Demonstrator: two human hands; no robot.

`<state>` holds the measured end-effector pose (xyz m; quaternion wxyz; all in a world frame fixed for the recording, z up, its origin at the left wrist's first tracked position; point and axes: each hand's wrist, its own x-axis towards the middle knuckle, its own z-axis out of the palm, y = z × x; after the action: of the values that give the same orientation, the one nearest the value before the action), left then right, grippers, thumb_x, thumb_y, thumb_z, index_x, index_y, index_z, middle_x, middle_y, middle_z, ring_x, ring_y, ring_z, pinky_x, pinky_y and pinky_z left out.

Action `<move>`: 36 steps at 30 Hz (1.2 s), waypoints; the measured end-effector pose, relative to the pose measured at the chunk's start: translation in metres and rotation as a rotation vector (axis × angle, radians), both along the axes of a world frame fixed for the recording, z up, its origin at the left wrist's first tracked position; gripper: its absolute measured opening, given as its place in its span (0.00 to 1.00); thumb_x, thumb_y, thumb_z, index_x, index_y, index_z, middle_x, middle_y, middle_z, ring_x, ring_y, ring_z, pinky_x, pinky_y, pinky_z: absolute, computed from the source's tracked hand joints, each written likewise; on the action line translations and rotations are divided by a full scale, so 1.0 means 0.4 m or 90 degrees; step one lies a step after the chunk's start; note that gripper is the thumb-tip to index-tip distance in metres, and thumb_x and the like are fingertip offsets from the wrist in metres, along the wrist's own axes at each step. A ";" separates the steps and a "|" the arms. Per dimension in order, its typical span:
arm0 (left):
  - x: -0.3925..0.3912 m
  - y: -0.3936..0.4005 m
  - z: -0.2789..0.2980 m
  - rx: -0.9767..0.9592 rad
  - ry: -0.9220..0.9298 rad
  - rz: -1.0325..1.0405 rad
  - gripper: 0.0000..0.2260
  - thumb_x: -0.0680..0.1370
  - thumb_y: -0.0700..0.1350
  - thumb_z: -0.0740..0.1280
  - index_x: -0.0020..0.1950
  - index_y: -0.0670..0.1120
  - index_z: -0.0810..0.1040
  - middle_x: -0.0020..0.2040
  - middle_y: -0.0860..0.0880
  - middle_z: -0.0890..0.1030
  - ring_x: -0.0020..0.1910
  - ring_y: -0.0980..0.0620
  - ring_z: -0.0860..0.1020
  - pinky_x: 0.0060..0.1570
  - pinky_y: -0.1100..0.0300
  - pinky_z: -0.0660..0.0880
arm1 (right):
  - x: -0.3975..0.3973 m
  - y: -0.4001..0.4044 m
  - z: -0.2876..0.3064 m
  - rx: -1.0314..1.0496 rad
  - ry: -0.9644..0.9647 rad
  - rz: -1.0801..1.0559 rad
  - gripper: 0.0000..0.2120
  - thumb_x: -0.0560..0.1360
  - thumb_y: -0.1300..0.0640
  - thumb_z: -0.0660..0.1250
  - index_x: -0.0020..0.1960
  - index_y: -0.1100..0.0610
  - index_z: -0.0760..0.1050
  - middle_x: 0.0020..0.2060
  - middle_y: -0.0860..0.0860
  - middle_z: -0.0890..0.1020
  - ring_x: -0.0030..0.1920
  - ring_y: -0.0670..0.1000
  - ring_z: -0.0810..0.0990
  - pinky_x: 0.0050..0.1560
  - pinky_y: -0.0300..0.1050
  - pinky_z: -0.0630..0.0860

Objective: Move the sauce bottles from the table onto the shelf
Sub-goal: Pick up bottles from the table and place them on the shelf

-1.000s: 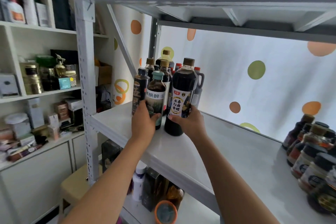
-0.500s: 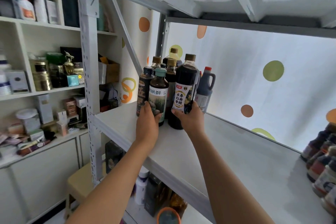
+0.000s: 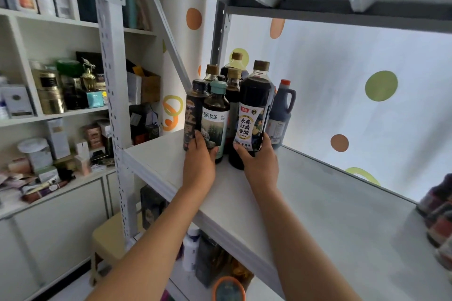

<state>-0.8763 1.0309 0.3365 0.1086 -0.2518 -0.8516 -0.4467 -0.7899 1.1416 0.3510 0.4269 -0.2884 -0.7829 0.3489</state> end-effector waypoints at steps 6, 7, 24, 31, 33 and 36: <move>-0.007 0.007 -0.006 -0.003 -0.014 0.014 0.30 0.82 0.52 0.58 0.79 0.44 0.49 0.77 0.40 0.54 0.75 0.39 0.56 0.71 0.48 0.60 | 0.016 0.019 -0.026 -0.009 -0.050 0.040 0.33 0.68 0.51 0.78 0.68 0.49 0.67 0.61 0.48 0.79 0.59 0.49 0.78 0.55 0.44 0.75; -0.006 0.004 -0.004 -0.012 -0.026 0.017 0.30 0.82 0.52 0.58 0.79 0.44 0.49 0.77 0.39 0.53 0.75 0.39 0.56 0.71 0.48 0.60 | 0.024 0.014 -0.031 -0.008 -0.067 0.032 0.34 0.68 0.52 0.78 0.69 0.51 0.66 0.62 0.50 0.78 0.61 0.50 0.77 0.57 0.45 0.74; 0.346 -0.250 -0.066 -0.308 0.075 -0.176 0.23 0.85 0.52 0.44 0.78 0.46 0.56 0.79 0.49 0.54 0.78 0.52 0.49 0.74 0.56 0.43 | 0.404 -0.281 -0.050 0.285 -0.521 0.082 0.22 0.83 0.52 0.48 0.74 0.58 0.64 0.74 0.56 0.66 0.75 0.55 0.63 0.75 0.53 0.58; 0.676 -0.456 -0.207 -0.339 0.104 -0.013 0.25 0.85 0.52 0.46 0.79 0.43 0.48 0.80 0.47 0.48 0.78 0.51 0.44 0.74 0.58 0.43 | 0.670 -0.429 -0.213 0.452 -0.445 0.194 0.32 0.81 0.54 0.51 0.80 0.59 0.42 0.80 0.55 0.46 0.80 0.53 0.41 0.76 0.54 0.35; 0.765 -0.522 -0.242 -0.343 0.097 0.048 0.25 0.85 0.50 0.46 0.79 0.42 0.45 0.80 0.46 0.47 0.78 0.50 0.44 0.74 0.58 0.44 | 0.713 -0.485 -0.255 0.477 -0.427 0.245 0.31 0.81 0.54 0.50 0.80 0.59 0.41 0.80 0.54 0.45 0.79 0.52 0.40 0.75 0.54 0.33; 0.863 -0.631 -0.278 -0.385 0.069 0.081 0.25 0.85 0.47 0.48 0.79 0.41 0.43 0.80 0.44 0.45 0.78 0.48 0.43 0.76 0.55 0.46 | 0.758 -0.593 -0.308 0.458 -0.414 0.329 0.28 0.82 0.55 0.48 0.80 0.60 0.44 0.80 0.55 0.47 0.79 0.53 0.41 0.76 0.54 0.34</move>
<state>-0.5310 0.7786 0.2255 0.1020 -0.2425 -0.9528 -0.1514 -0.4869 0.9046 0.2278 0.1349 -0.0154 -0.9897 0.0454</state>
